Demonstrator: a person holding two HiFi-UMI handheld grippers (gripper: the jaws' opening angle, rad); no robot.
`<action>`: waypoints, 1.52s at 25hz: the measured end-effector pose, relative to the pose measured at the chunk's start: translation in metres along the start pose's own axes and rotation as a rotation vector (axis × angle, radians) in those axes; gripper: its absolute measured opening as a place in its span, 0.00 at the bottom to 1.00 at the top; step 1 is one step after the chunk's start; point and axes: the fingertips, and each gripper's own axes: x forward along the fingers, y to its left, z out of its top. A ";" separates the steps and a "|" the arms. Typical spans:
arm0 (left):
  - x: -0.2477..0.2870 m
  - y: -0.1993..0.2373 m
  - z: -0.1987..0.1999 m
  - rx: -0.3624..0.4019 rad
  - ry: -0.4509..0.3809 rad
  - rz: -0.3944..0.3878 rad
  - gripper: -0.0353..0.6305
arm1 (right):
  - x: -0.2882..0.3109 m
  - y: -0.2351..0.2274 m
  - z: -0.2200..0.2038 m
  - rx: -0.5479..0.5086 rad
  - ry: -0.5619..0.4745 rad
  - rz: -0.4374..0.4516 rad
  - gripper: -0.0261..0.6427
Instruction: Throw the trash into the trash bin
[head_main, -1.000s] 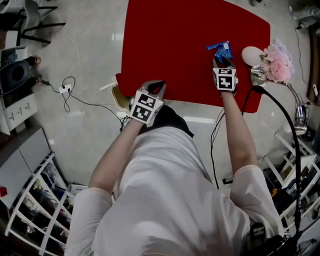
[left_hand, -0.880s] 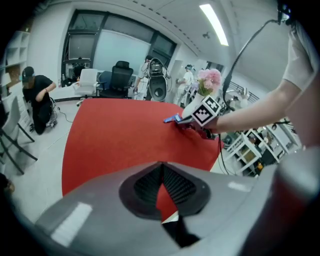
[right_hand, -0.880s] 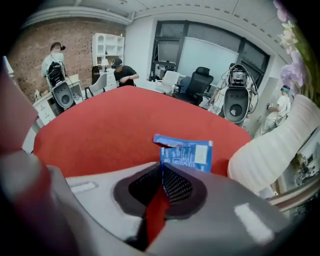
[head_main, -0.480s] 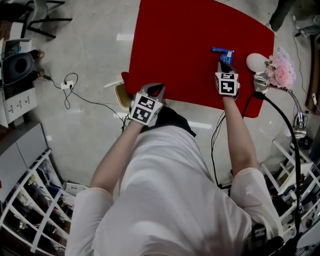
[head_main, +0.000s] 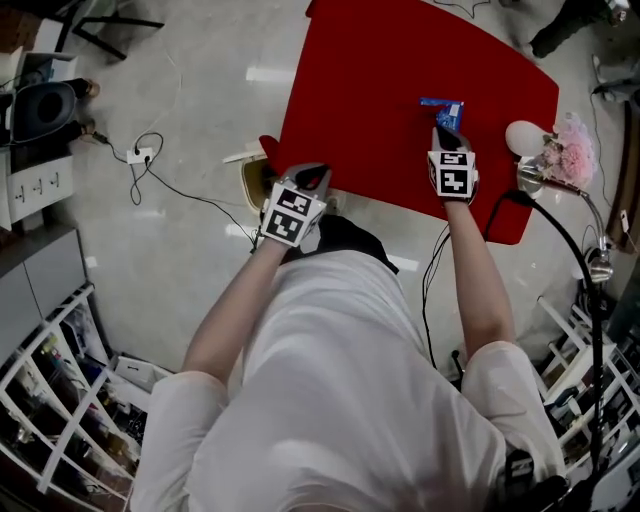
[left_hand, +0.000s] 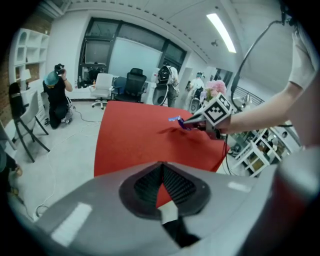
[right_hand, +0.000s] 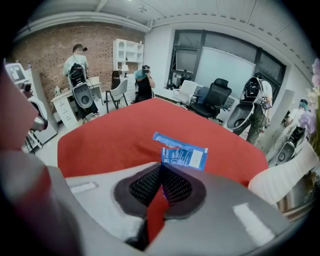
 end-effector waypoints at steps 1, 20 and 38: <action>-0.004 0.002 -0.001 -0.004 -0.007 0.005 0.06 | -0.001 0.009 0.004 -0.013 -0.004 0.013 0.05; -0.109 0.064 -0.058 -0.137 -0.114 0.133 0.06 | -0.017 0.216 0.080 -0.257 -0.060 0.251 0.05; -0.196 0.112 -0.169 -0.286 -0.157 0.271 0.06 | -0.044 0.420 0.067 -0.393 -0.049 0.530 0.05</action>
